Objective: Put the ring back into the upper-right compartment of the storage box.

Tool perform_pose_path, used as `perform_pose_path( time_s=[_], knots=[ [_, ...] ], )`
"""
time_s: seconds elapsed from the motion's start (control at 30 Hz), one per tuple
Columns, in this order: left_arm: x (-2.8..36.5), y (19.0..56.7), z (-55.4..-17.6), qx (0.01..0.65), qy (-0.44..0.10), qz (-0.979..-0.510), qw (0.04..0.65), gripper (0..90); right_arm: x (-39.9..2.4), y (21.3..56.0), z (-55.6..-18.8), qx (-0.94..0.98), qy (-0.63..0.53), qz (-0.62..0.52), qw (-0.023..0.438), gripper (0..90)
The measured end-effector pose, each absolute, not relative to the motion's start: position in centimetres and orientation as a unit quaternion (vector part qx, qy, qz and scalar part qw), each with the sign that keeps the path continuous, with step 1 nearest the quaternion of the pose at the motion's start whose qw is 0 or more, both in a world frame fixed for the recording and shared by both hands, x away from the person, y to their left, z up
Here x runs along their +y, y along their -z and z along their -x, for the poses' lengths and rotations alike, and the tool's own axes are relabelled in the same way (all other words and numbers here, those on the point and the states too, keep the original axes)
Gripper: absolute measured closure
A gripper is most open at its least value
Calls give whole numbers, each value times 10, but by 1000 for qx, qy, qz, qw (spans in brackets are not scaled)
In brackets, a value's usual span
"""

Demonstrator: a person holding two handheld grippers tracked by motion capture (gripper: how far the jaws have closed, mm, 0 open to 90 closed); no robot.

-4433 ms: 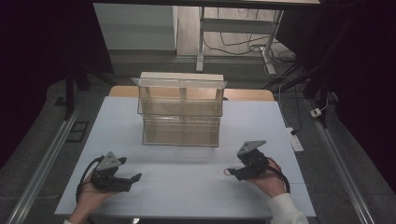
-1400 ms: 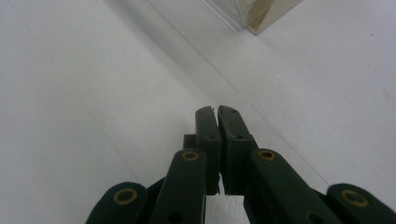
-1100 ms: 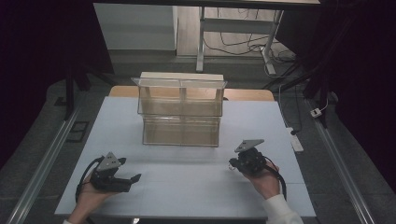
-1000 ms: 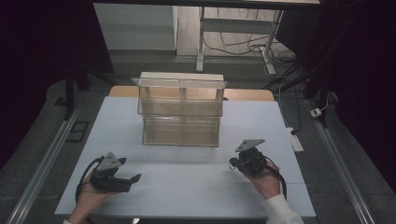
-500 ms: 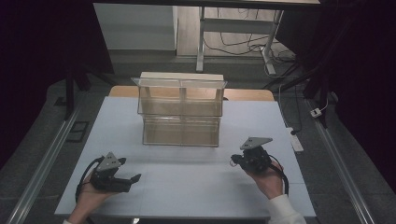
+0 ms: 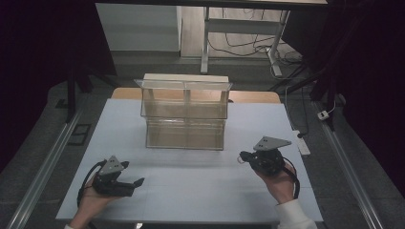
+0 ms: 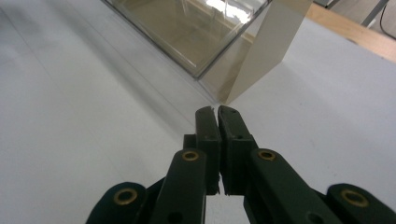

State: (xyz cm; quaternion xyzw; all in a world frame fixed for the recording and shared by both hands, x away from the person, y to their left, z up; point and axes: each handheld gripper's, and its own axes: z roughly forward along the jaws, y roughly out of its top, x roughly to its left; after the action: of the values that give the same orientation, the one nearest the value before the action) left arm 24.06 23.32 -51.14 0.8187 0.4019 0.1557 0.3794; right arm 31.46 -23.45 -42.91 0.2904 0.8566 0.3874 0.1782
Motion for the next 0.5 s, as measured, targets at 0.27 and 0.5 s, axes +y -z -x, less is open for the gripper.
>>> perform_pose_path(
  time_s=[0.27, 0.5],
  knots=[
    [233, 511, -241, 402, -155, -819, 380, 145, -235, 419, -309, 846, -409, -284, 192, 870],
    [233, 512, -241, 401, -155, -819, 379, 145, -237, 412, -305, 838, -422, -282, 203, 870]
  ],
)
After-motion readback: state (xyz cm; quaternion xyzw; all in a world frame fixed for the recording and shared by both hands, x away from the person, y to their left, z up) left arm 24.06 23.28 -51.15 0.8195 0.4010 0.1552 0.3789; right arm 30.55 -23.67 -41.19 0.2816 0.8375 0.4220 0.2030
